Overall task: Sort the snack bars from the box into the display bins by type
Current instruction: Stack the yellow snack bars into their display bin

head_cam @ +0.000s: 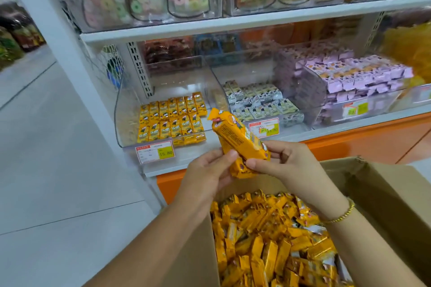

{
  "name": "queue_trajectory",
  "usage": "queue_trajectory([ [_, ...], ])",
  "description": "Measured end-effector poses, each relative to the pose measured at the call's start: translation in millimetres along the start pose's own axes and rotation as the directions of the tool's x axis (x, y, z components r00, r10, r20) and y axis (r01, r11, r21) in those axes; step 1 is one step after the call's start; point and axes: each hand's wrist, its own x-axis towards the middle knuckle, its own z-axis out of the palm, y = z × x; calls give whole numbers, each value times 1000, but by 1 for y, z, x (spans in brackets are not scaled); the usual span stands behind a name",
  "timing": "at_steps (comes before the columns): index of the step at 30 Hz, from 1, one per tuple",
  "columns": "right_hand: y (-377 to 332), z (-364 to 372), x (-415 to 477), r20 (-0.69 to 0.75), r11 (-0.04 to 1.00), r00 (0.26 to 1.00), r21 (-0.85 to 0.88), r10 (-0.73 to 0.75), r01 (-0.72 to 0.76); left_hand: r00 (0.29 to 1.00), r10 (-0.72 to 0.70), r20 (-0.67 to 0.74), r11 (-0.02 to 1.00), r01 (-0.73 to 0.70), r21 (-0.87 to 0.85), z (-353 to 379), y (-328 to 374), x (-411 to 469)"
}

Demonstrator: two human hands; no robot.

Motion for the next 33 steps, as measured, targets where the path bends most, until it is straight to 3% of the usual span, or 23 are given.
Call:
queue_trajectory([
  [4, -17, 4, 0, -209, 995, 978, 85, -29, 48, 995, 15, 102, 977, 7, -211, -2, 26, -6],
  [8, -6, 7, 9, -344, 995, 936, -81, -80, 55, 986, 26, 166, 948, 28, -316, -4, 37, -7],
  [13, -2, 16, 11, -292, 986, 946, -122, -143, 111, 988, 30, 151, 938, 24, -345, -6, 42, -2],
  [16, -3, 16, 10, -180, 981, 967, -96, -181, 166, 988, 31, 150, 939, 23, -343, -9, 45, 3],
  [18, -3, 19, 11, -128, 950, 954, -192, -272, 245, 987, 28, 159, 949, 24, -314, -12, 47, 6],
  [22, 5, 22, 19, -168, 848, 909, -453, -382, 274, 979, -11, 202, 956, 69, -284, -17, 50, 11],
  [30, -3, 35, 44, -227, 694, 842, -685, -490, 220, 991, 81, 111, 952, -44, -302, -16, 54, 24],
  [33, -10, 44, 61, -257, 702, 834, -683, -488, 201, 986, 136, 92, 969, -113, -220, -13, 67, 32],
])
